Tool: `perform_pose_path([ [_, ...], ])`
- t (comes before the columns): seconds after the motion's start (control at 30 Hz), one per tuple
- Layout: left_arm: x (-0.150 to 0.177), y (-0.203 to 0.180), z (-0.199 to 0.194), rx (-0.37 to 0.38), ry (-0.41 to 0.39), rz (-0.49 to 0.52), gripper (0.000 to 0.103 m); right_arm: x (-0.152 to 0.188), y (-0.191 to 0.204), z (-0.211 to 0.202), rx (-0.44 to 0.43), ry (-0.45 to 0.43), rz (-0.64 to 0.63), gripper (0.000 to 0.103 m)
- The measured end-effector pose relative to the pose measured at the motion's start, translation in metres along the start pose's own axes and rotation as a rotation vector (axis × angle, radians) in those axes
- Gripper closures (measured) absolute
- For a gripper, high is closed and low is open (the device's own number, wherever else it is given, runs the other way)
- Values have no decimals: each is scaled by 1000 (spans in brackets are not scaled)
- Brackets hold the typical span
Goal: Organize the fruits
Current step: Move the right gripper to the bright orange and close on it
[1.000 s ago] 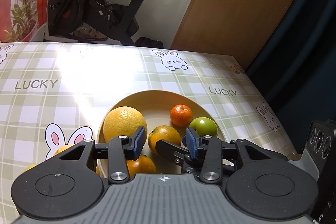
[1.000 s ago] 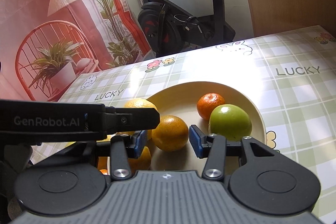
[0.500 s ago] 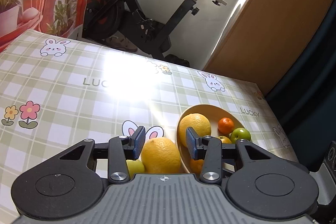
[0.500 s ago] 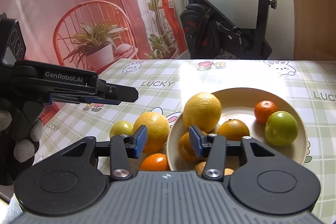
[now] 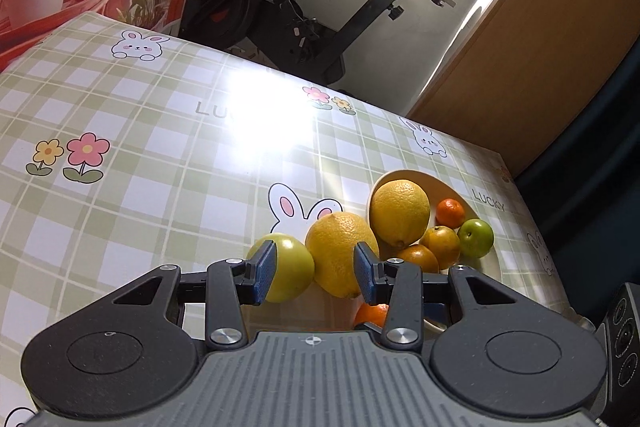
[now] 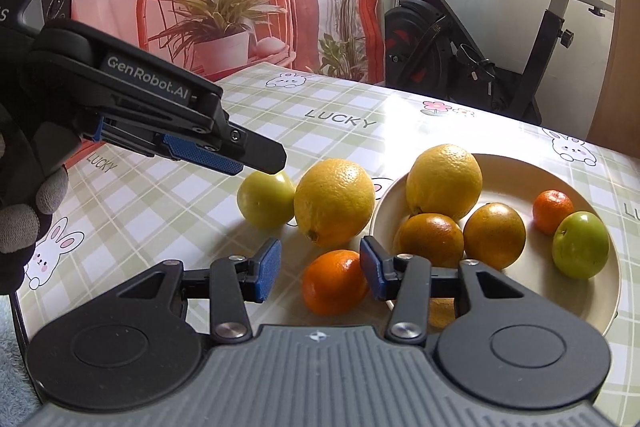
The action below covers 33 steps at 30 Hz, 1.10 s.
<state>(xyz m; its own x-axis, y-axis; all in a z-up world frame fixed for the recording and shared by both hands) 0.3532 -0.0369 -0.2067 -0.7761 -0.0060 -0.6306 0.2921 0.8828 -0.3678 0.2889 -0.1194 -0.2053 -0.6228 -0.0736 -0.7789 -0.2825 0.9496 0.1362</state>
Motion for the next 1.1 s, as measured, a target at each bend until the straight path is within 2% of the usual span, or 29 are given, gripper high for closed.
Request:
perform_pose_path([
  [0.17, 10, -6, 3, 26, 22, 9, 59, 11, 2, -13, -7, -2, 12, 55],
  [0.47, 38, -35, 27, 69, 110, 65, 59, 25, -4, -18, -3, 17, 56, 56],
  [0.7, 43, -44, 44, 76, 139, 47, 59, 27, -11, -14, -4, 33, 79, 56],
  [1.1, 55, -51, 50, 85, 175, 97, 60, 29, -17, -6, 1, 33, 116, 57],
])
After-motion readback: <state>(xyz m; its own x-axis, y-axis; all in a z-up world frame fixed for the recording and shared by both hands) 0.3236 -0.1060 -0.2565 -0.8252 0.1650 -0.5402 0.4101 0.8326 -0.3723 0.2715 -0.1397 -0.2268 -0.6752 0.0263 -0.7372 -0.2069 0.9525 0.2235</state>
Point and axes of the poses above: each gripper's, at about its wrist camera, not at the fingertips, and z roughly the way its jaws point, y to its left, x to its underside, the point moved 7 cm from there along z, roughly the way its jaws point, and after that the axes turned 2 degrees about z, right-handed, at the moved point
